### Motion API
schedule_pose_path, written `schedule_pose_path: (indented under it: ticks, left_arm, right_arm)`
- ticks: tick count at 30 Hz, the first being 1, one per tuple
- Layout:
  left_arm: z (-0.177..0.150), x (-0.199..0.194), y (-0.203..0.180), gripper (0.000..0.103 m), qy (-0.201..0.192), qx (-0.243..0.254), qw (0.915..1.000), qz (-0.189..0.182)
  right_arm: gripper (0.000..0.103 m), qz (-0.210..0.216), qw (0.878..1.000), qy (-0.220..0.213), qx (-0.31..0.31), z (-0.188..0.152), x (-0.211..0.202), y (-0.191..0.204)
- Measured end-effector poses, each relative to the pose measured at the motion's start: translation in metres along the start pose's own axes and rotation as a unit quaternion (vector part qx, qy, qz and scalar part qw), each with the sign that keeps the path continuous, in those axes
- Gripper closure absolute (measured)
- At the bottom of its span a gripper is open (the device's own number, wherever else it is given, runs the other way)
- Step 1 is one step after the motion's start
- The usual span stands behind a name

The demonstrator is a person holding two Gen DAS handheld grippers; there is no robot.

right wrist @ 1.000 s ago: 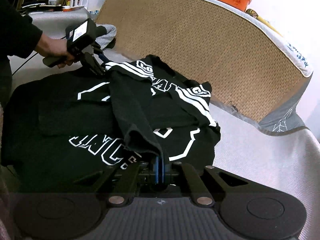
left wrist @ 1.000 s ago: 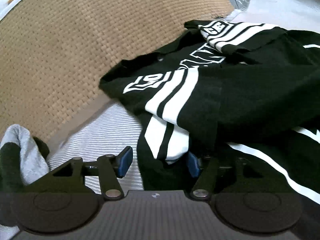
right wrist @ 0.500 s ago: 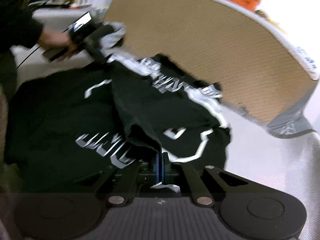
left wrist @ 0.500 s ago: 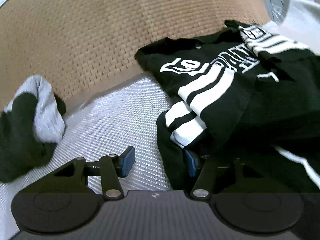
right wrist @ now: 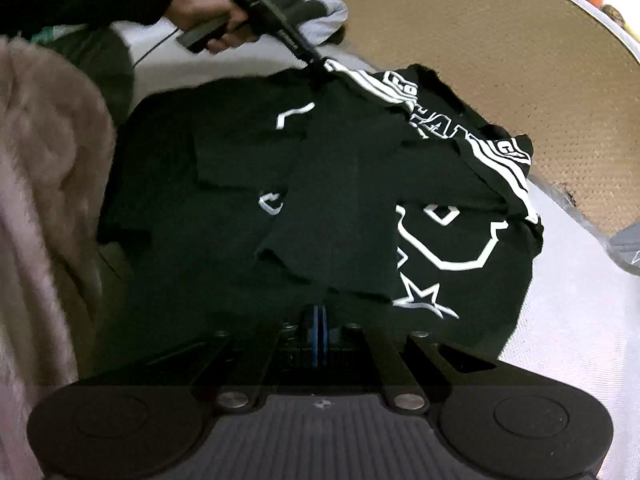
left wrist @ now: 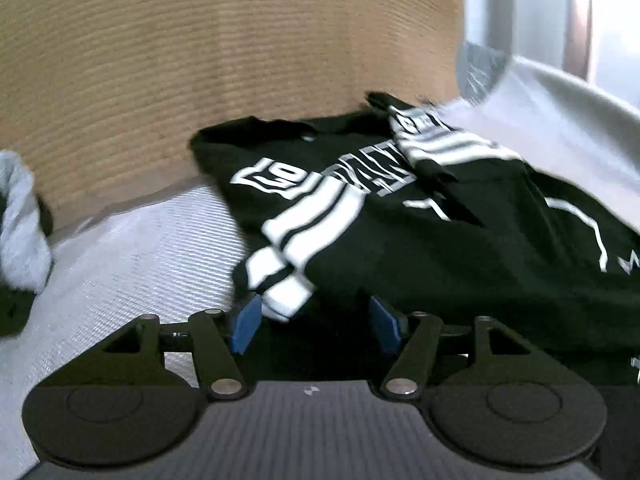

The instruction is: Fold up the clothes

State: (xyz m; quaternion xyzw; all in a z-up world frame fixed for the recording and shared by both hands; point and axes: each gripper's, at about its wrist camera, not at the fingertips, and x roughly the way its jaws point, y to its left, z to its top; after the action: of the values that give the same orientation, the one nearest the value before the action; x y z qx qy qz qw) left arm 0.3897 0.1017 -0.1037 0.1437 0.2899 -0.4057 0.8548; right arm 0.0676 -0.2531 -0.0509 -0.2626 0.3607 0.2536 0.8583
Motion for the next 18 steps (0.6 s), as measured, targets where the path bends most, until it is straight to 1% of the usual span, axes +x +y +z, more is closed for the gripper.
schedule_pose_path:
  ticks: [2, 3, 5, 6, 8, 9, 10, 12, 15, 17, 18]
  left_arm:
    - [0.001, 0.001, -0.007, 0.039, -0.002, 0.012, 0.9999, -0.010]
    - [0.005, 0.001, -0.009, 0.039, -0.013, 0.004, 0.9998, -0.012]
    - [0.012, 0.002, -0.009, 0.039, -0.026, -0.011, 0.9996, -0.004]
    - [0.015, 0.006, -0.010, 0.039, -0.026, -0.017, 0.9995, 0.007]
    - [0.021, 0.018, -0.014, 0.040, -0.014, -0.016, 0.9995, 0.025]
    - [0.022, 0.024, -0.016, 0.041, -0.005, -0.014, 0.9992, 0.037]
    - [0.024, 0.030, -0.018, 0.041, 0.005, -0.012, 0.9987, 0.050]
    - [0.023, 0.042, -0.020, 0.043, 0.026, -0.012, 0.9972, 0.069]
    - [0.015, 0.050, -0.022, 0.043, 0.046, 0.001, 0.9951, 0.088]
    - [0.013, 0.054, -0.024, 0.044, 0.059, 0.020, 0.9932, 0.098]
    - [0.013, 0.054, -0.024, 0.045, 0.063, 0.028, 0.9926, 0.101]
  right_arm:
    - [0.100, -0.008, 1.000, -0.002, 0.020, -0.003, -0.003, -0.007]
    - [0.100, -0.012, 0.999, -0.005, 0.031, -0.004, -0.004, -0.011]
    - [0.100, -0.022, 0.998, -0.011, 0.055, -0.005, -0.006, -0.019]
    - [0.100, -0.030, 0.997, -0.017, 0.066, -0.004, -0.006, -0.023]
    - [0.099, -0.049, 0.995, -0.030, 0.079, 0.001, -0.002, -0.031]
    - [0.095, -0.057, 0.994, -0.035, 0.081, 0.005, 0.001, -0.034]
    - [0.088, -0.064, 0.994, -0.041, 0.083, 0.009, 0.005, -0.037]
    - [0.087, -0.075, 0.992, -0.051, 0.087, 0.018, 0.014, -0.045]
    - [0.087, -0.079, 0.991, -0.066, 0.087, 0.035, 0.031, -0.060]
    - [0.084, -0.083, 0.990, -0.076, 0.082, 0.047, 0.043, -0.070]
    - [0.084, -0.085, 0.990, -0.082, 0.078, 0.054, 0.050, -0.076]
